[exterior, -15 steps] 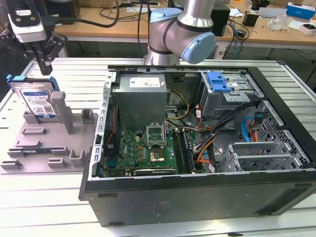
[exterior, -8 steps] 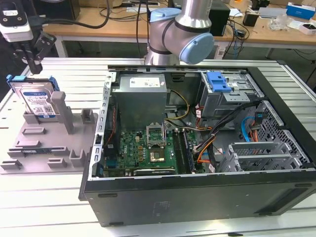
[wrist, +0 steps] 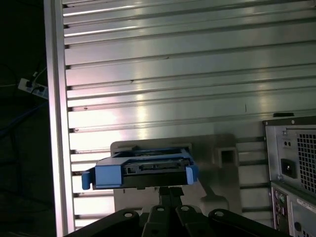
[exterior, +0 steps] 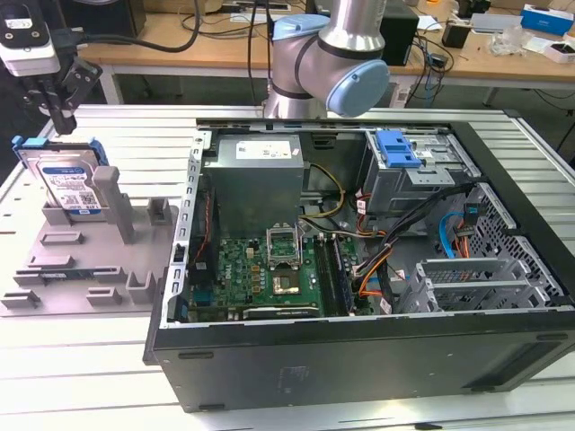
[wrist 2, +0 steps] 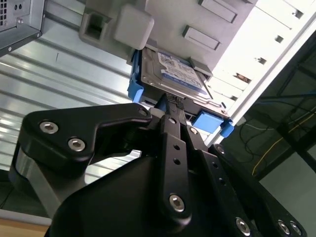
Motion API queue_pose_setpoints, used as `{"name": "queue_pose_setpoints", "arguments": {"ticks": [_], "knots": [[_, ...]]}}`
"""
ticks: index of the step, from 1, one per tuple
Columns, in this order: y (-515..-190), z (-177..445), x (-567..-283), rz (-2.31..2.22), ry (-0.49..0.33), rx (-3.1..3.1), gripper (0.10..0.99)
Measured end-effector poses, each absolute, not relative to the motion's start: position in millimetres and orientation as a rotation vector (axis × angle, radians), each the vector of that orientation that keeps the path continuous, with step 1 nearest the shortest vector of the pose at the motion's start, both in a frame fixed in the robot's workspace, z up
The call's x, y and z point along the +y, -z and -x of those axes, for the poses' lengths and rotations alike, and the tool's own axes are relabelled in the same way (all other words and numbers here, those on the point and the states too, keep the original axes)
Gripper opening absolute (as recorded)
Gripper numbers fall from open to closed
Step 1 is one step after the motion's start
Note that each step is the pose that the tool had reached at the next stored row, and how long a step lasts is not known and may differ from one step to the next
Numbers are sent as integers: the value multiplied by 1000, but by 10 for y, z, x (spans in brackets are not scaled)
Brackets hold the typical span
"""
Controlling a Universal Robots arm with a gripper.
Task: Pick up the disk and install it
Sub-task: 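Pick up the disk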
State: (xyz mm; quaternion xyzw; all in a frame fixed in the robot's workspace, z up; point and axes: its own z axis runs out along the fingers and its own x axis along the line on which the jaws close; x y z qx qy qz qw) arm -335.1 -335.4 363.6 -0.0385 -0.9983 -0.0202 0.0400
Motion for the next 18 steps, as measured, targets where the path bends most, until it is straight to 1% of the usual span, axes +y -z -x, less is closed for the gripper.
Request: {"name": "queue_pose_setpoints", "arguments": {"ticks": [13, 18], "knots": [[-3636, 3350, -3354, 112, 62, -3056, 106], [-3636, 3350, -3354, 14, 63, -3122, 106]]}}
